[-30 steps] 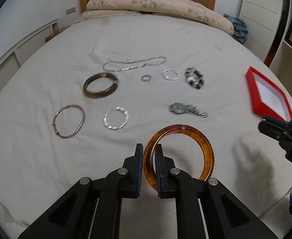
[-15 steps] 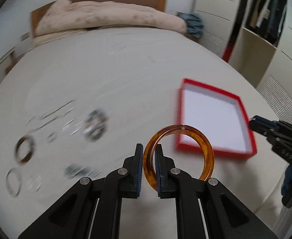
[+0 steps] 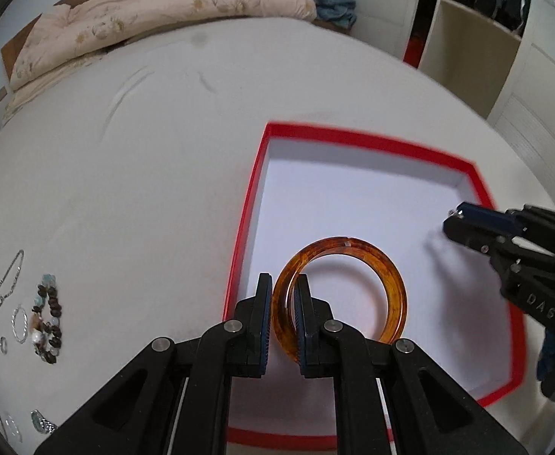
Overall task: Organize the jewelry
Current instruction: 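Carry the amber bangle and silver ring into the red box and release both, then lift both open tools away from the box back toward the jewelry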
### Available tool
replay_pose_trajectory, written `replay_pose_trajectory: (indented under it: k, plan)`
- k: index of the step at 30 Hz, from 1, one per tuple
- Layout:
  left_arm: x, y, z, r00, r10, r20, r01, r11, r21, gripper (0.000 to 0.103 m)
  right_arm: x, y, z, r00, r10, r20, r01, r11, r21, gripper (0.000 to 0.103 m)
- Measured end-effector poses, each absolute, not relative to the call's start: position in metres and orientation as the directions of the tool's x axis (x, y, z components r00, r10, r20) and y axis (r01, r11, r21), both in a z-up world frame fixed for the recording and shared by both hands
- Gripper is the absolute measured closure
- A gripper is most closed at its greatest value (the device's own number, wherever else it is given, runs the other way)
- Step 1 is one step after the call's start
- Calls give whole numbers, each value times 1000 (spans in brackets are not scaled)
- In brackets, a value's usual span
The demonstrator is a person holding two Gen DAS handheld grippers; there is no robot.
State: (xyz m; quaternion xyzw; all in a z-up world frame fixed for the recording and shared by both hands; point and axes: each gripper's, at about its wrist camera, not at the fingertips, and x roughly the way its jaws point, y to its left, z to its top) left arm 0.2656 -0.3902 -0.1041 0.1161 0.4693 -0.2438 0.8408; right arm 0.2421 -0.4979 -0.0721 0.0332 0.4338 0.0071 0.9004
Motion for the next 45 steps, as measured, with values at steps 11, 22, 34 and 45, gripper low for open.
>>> replay_pose_trajectory:
  k: [11,22,34,45]
  plan:
    - [245,-388,-121,453,-222,-863,491,870,34,89,252,-485,-87,570,19,-821,-72,997,-27,83]
    - [225,-363,-132,459,-141,-877,390,919,56,89,247,-472,-86,579,88,-810,-145,989,4,82]
    - [187,-327,-135,417,-75,-906,326,943,72,87,227,-418,-90,519,136,-844,-297,954,-29,56]
    - [186,-322,-118,431,-208,-878,344,937,-53,61,176,-439,-35,599,104,-794,-175,985,-3,55]
